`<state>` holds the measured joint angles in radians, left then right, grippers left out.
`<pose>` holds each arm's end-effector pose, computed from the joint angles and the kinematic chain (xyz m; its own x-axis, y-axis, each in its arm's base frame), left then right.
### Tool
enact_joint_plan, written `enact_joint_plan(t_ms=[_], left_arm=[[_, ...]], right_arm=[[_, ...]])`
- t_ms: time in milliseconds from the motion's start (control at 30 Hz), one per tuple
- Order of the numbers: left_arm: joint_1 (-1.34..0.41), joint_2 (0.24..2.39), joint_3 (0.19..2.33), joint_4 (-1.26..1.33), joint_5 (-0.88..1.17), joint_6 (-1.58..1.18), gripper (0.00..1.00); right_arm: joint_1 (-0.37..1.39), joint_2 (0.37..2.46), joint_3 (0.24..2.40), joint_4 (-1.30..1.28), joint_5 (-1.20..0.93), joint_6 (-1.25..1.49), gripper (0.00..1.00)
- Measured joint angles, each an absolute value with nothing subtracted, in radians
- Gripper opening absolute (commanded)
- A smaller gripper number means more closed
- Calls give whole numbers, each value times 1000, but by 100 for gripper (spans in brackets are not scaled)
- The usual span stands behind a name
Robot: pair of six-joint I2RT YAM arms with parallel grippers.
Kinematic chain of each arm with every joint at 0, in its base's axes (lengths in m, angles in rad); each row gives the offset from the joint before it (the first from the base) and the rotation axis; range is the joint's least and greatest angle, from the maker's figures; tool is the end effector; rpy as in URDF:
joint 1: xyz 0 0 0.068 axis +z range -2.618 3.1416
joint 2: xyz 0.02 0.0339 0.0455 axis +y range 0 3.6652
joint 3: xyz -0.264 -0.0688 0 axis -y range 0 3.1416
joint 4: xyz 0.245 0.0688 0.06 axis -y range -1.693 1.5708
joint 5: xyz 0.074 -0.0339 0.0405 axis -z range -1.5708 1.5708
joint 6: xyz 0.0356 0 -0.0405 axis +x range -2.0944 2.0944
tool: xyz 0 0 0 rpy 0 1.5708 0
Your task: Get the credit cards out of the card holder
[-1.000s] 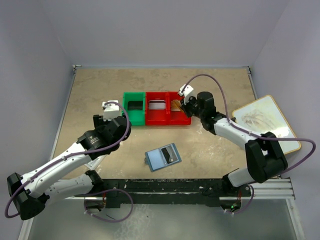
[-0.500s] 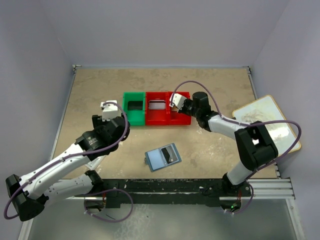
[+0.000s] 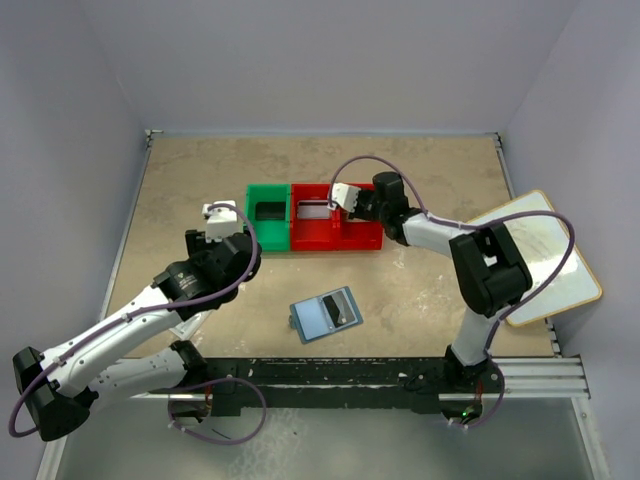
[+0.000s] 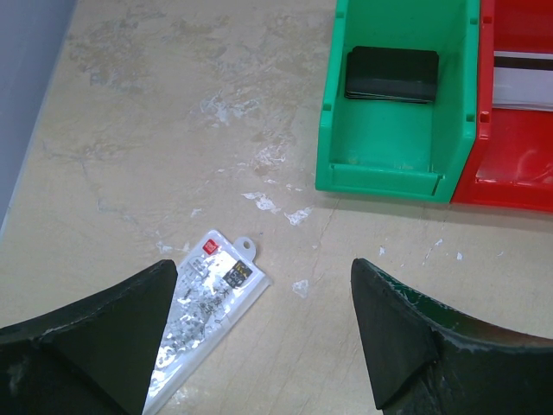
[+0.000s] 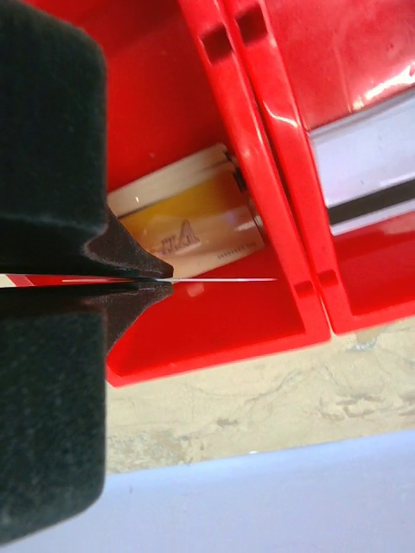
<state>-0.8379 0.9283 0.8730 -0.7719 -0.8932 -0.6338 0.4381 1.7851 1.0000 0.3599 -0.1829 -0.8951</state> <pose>0.1377 -0.1115 0.3003 -0.4638 -0.0397 -0.8851 -0.2005 0.9778 0.0612 0.3515 0.1718 0.1957 0.2089 -0.7494 -0.6283 -0.6462 0.3764 -0.6639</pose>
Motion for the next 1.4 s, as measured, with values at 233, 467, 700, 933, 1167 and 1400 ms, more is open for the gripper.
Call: enact_joint_plan(t_ms=[233,467,700,933,1167,1400], left_arm=[[-838,928,873,-772,-893,-632,79],[-838,928,873,-772,-890,-630,78],[-838,928,873,-772,-889,-625,77],[-838,932,873,-771,-889,-623,77],[-838,940,873,-771,-886,-623,77],[-838,946,873,-771,-886,-623,76]], right_arm=[[437,1861,1113,318,-179,-925,0],[437,1893,1128,270,-176,-944,2],[437,1922,1148,233,-150,-962,5],[437,1946,1174,210,-124,-977,10],[438,1946,1180,159,-124,-974,19],[438,1944,1185,88,-149,-967,30]])
